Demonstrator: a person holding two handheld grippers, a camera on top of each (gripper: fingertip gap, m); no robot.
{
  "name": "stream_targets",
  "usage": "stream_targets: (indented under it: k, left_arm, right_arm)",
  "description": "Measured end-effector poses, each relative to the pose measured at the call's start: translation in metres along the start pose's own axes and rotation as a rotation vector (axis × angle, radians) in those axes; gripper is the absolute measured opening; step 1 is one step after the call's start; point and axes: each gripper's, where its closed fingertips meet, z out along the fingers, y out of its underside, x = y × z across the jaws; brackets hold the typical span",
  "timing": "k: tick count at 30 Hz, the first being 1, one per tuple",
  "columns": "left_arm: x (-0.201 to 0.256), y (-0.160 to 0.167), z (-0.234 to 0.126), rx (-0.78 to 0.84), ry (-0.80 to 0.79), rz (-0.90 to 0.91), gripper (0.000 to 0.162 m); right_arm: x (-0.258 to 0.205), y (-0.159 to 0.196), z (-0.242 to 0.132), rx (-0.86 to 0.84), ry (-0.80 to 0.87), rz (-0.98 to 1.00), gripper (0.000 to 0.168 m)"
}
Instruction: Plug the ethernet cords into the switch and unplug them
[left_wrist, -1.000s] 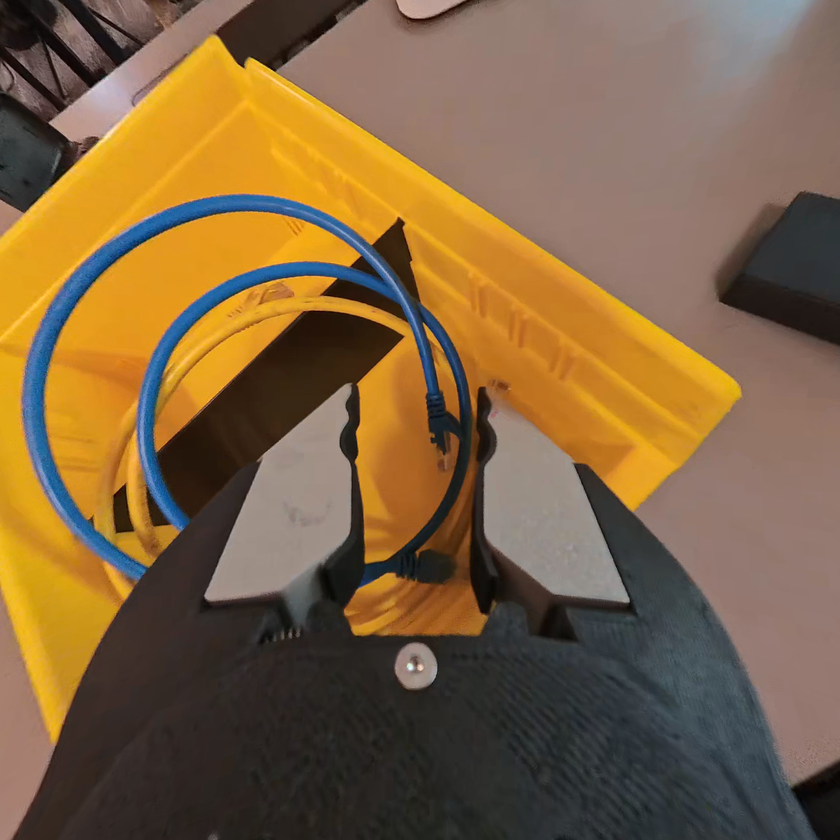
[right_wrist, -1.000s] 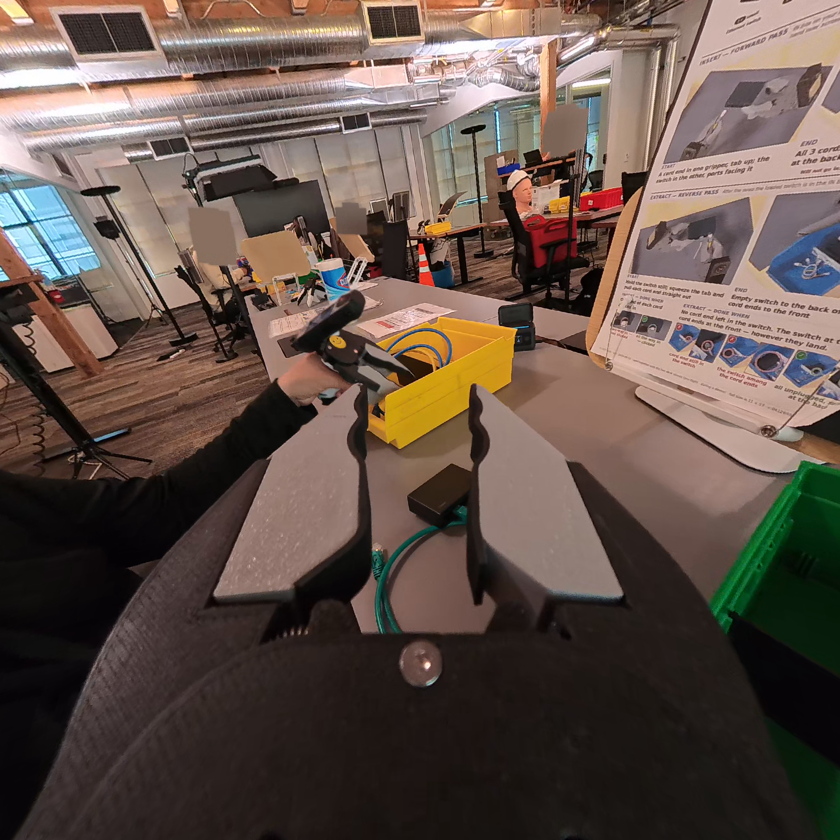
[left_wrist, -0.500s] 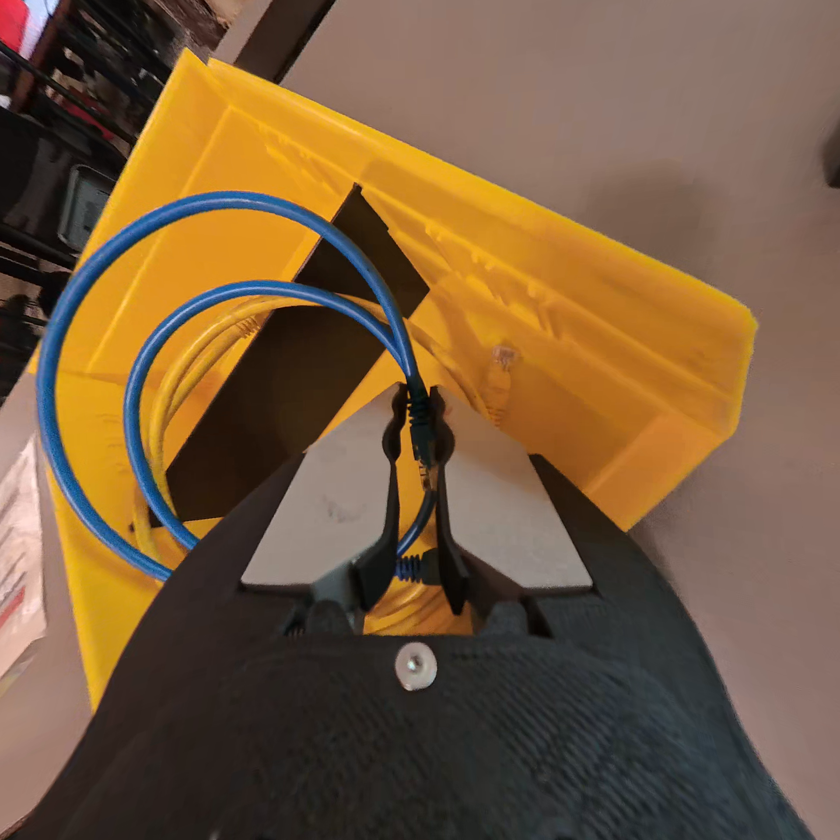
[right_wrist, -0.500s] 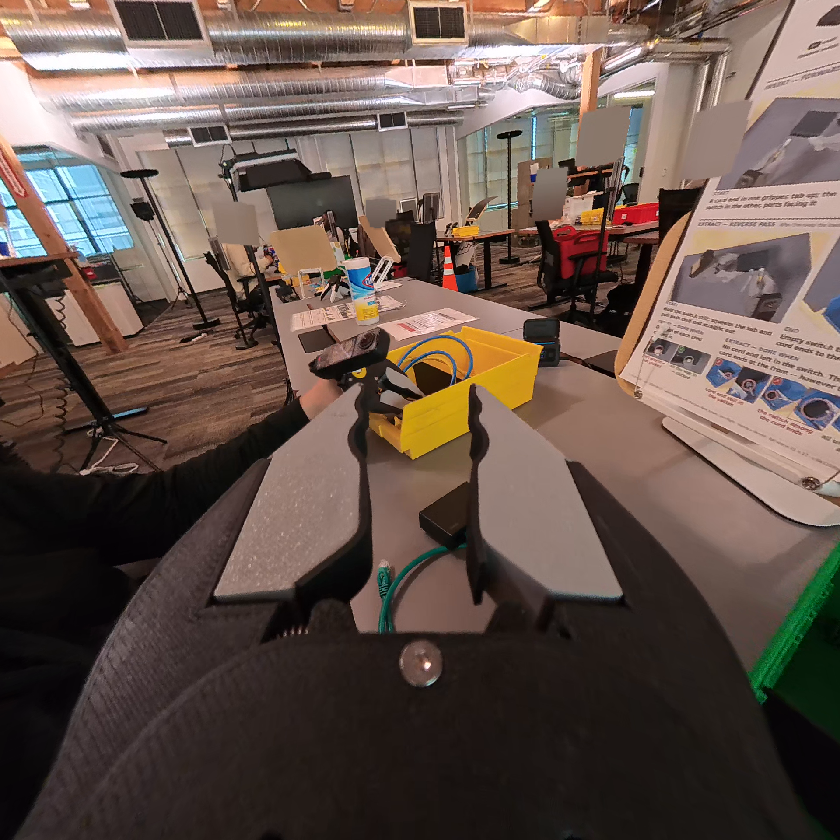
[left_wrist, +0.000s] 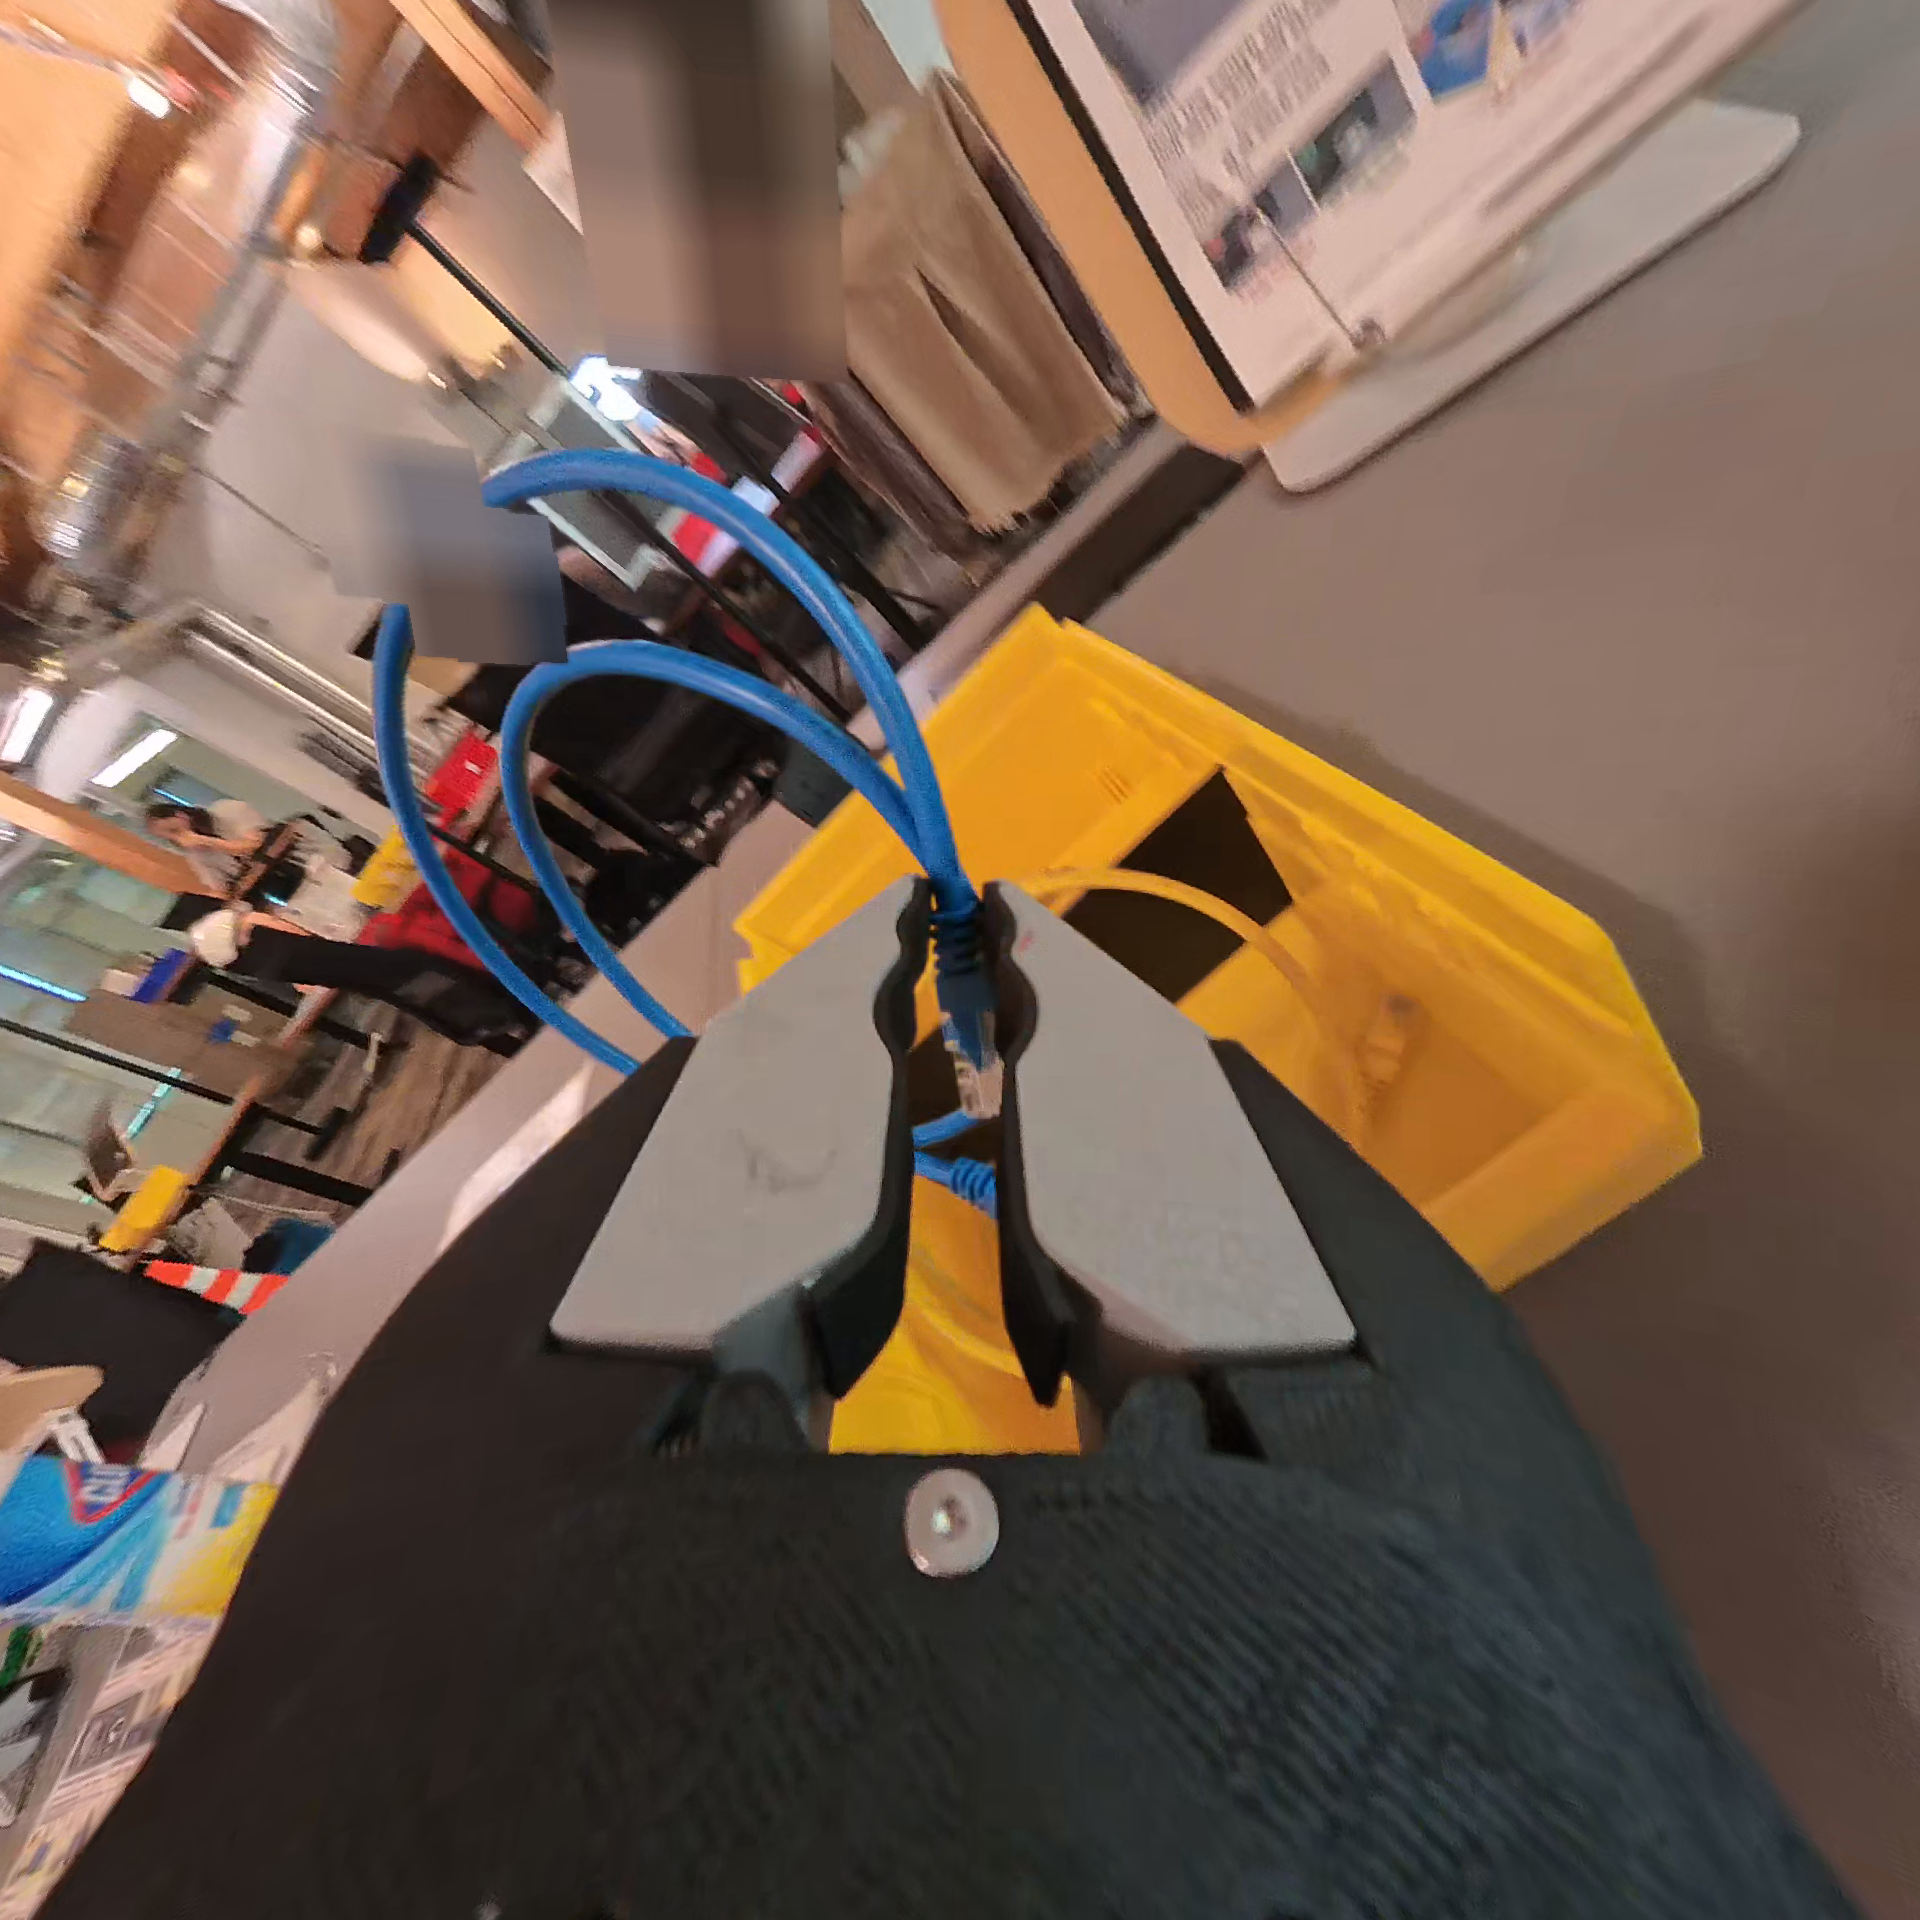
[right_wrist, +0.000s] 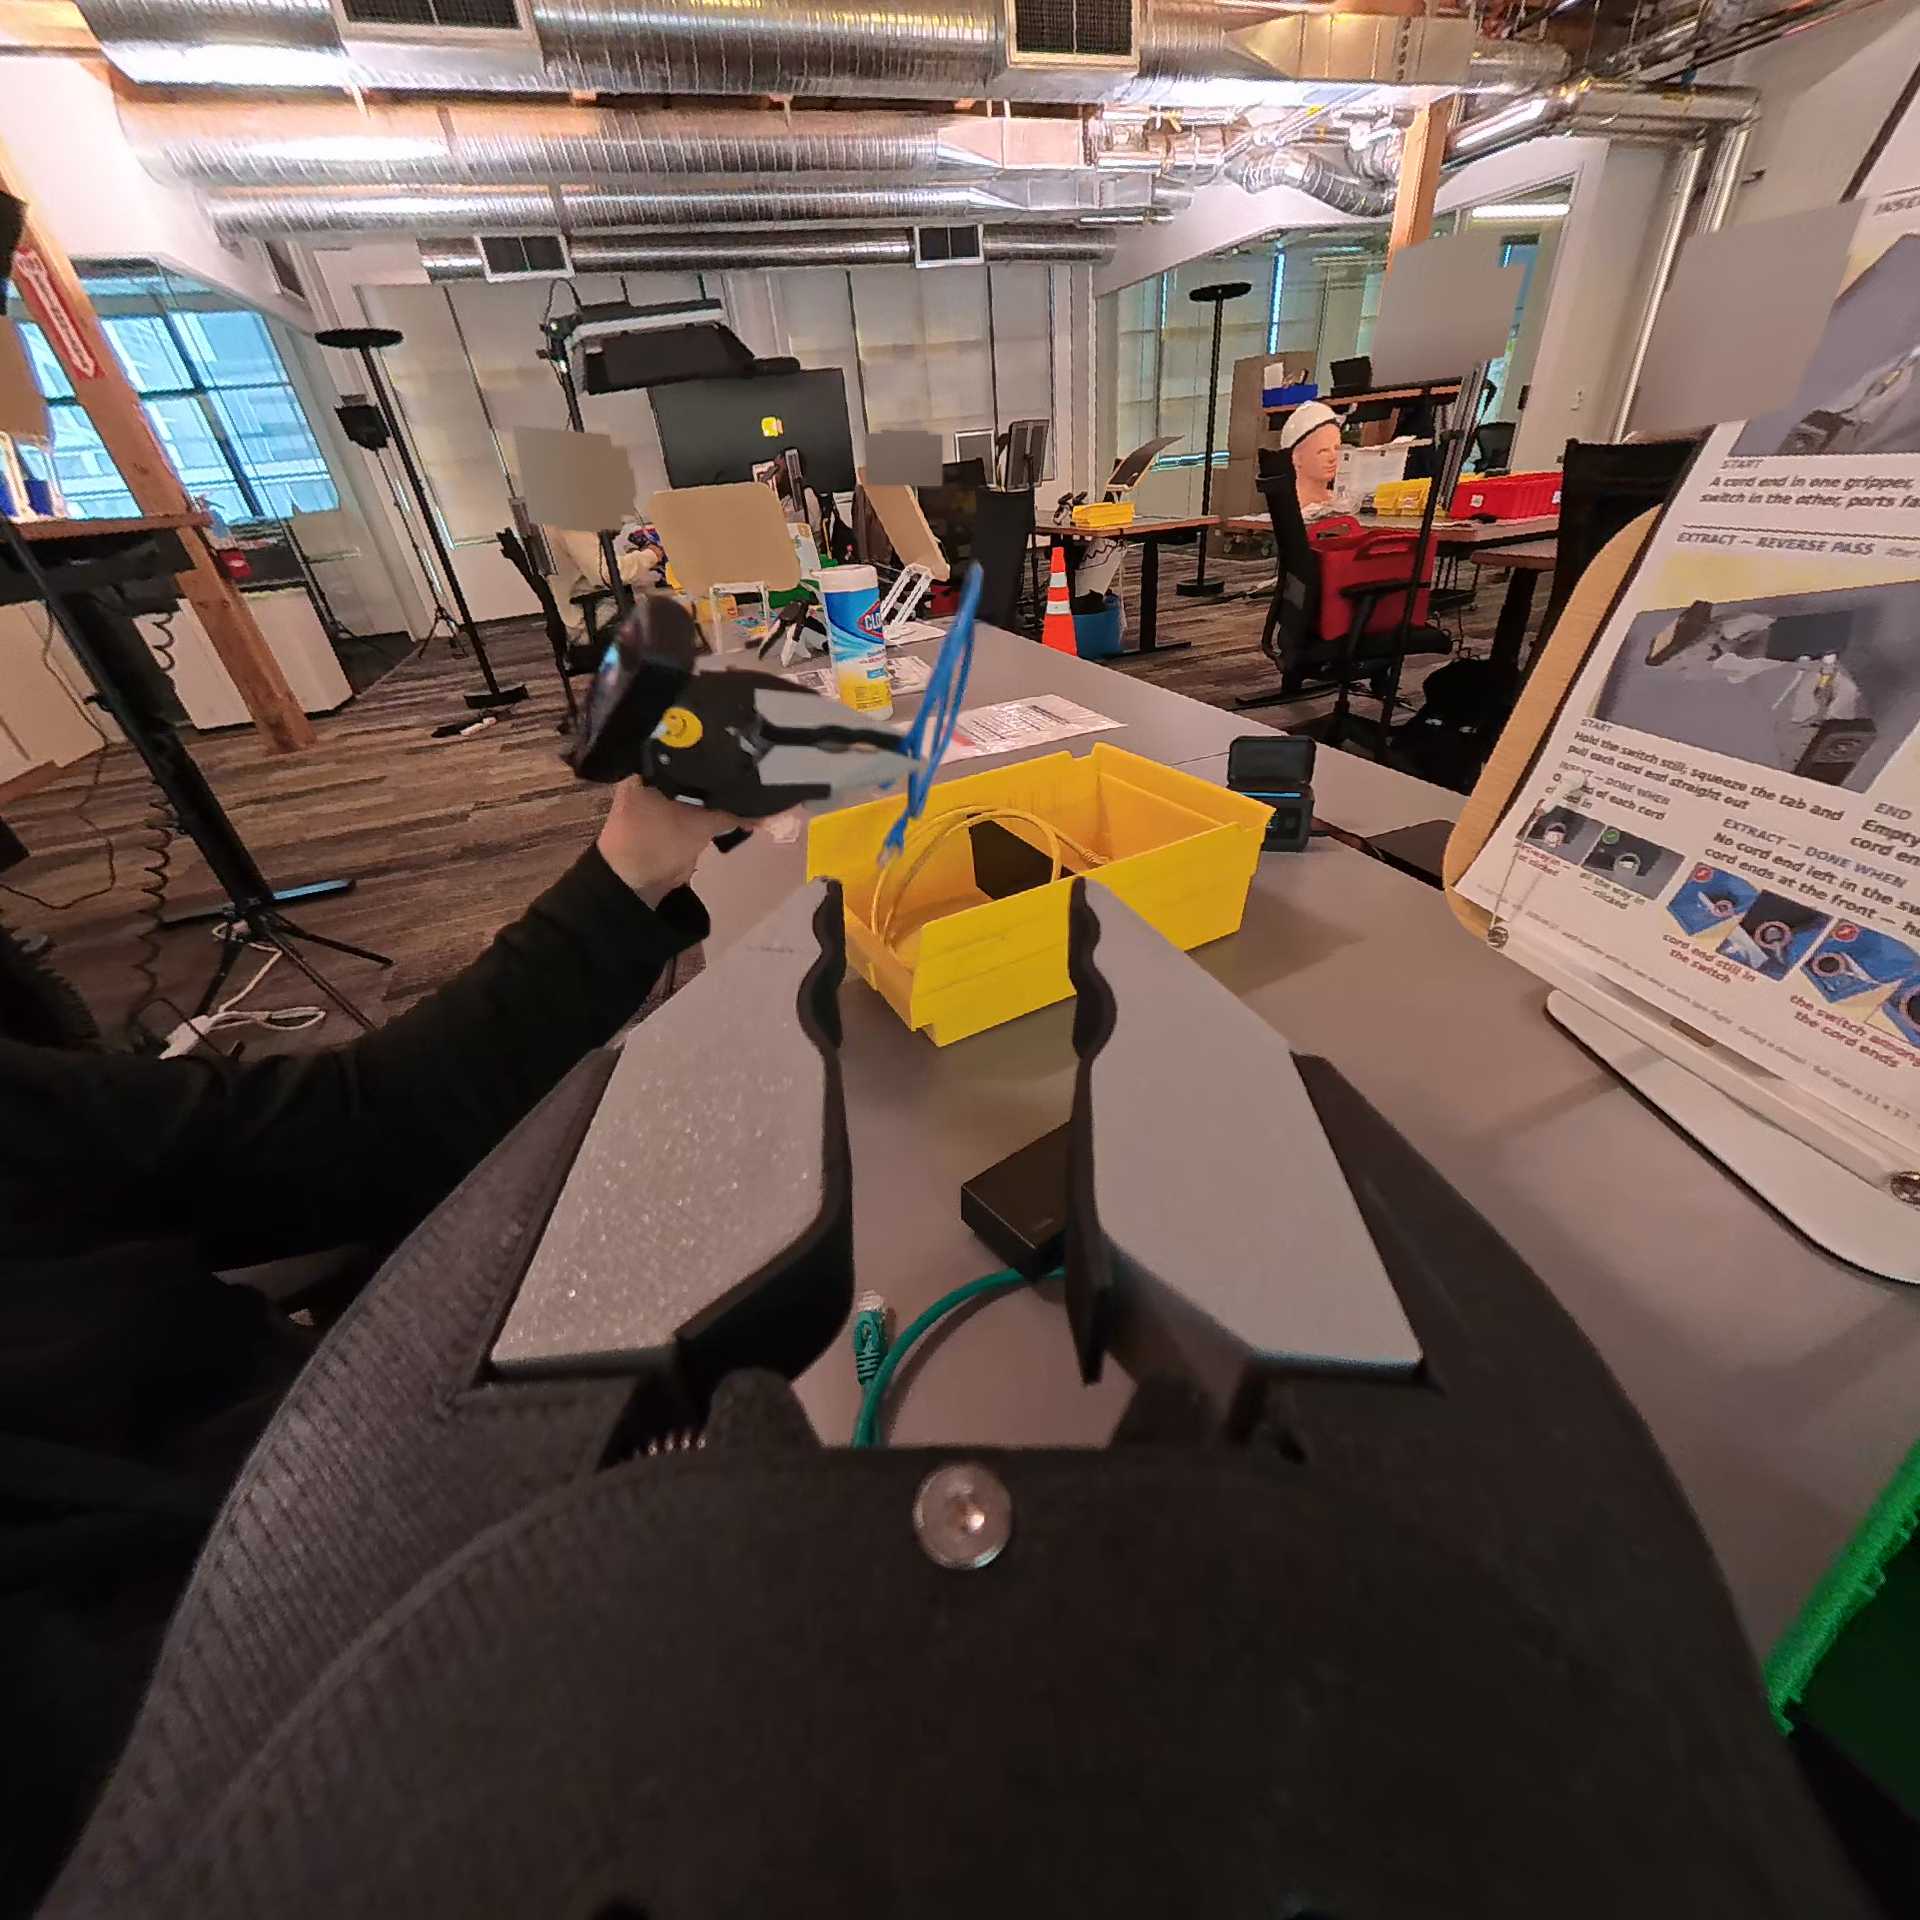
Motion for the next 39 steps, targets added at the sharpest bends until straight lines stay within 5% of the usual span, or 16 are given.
stream_targets:
  k: [4, 9, 17, 31, 39]
  left_arm:
    - [-0.025, -0.036, -0.039, 0.167, -0.067, -0.060, 0.007]
    - [-0.010, -0.082, -0.080, 0.385, 0.114, -0.170, 0.007]
    - [0.002, -0.084, -0.080, 0.406, 0.205, -0.186, 0.008]
    - [0.151, -0.136, -0.117, 0.522, 0.631, 0.107, 0.008]
    - [0.206, -0.147, -0.139, 0.577, 0.731, 0.259, 0.008]
  right_arm:
    - [-0.004, 0.001, 0.001, -0.003, -0.014, 0.001, 0.040]
    - [-0.017, 0.003, 0.007, -0.019, -0.036, -0.024, 0.040]
    - [-0.017, 0.022, 0.032, -0.103, -0.031, -0.054, 0.040]
    - [-0.079, 0.051, 0.080, -0.137, -0.286, 0.066, 0.047]
    - [-0.098, 0.061, 0.085, -0.139, -0.377, 0.184, 0.051]
